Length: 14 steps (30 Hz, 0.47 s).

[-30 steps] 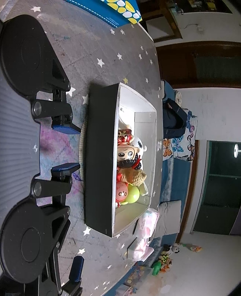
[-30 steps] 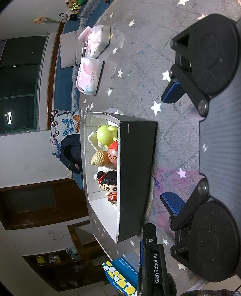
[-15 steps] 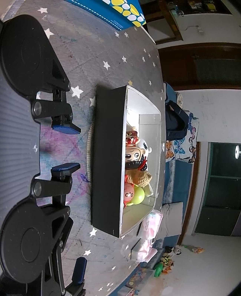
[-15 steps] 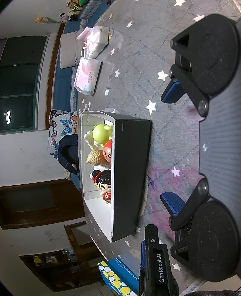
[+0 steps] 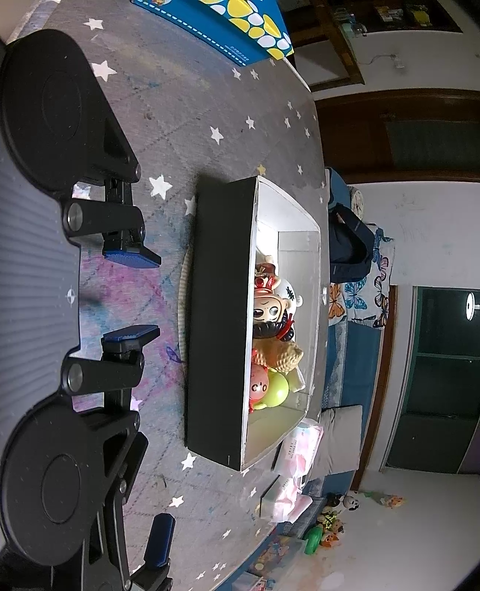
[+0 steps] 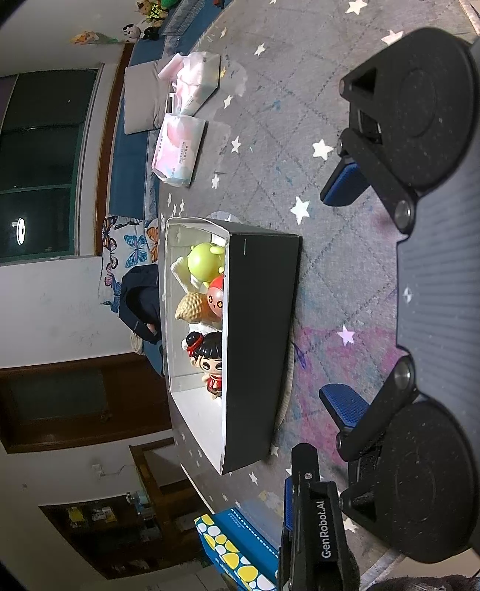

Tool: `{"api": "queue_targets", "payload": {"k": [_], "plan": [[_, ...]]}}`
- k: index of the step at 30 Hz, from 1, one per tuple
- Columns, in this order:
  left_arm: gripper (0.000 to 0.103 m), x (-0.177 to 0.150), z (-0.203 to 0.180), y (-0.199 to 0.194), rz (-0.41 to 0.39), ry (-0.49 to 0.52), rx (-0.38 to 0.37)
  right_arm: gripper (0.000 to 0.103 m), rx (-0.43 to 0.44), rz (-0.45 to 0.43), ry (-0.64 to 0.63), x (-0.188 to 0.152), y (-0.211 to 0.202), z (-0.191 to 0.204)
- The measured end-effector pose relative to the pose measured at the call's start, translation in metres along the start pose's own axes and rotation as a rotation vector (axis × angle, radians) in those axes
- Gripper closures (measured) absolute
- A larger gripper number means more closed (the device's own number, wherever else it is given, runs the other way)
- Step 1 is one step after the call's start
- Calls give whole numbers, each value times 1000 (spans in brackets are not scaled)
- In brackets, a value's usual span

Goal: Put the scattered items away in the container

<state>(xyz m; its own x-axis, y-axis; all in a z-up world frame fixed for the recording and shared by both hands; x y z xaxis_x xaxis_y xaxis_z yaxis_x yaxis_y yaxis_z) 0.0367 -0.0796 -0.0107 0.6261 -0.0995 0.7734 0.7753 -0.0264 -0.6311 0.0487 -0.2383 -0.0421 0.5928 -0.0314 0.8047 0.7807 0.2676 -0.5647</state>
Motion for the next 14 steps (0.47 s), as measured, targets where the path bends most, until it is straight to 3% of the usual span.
{"api": "queue_targets", "payload": {"k": [14], "plan": [[68, -2, -1, -5, -21, 2, 2, 0, 11, 3, -13, -3, -1, 5]]}}
Point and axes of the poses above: each gripper's, at about its wrist camera, not at the fingertips, and y roughly the way its jaws point, z to its left, x to its top, the point moved 3 cm from there along y, roughly the way its jaws point, and after that the axes turned 9 degrees about x, right-handed, at the moved point
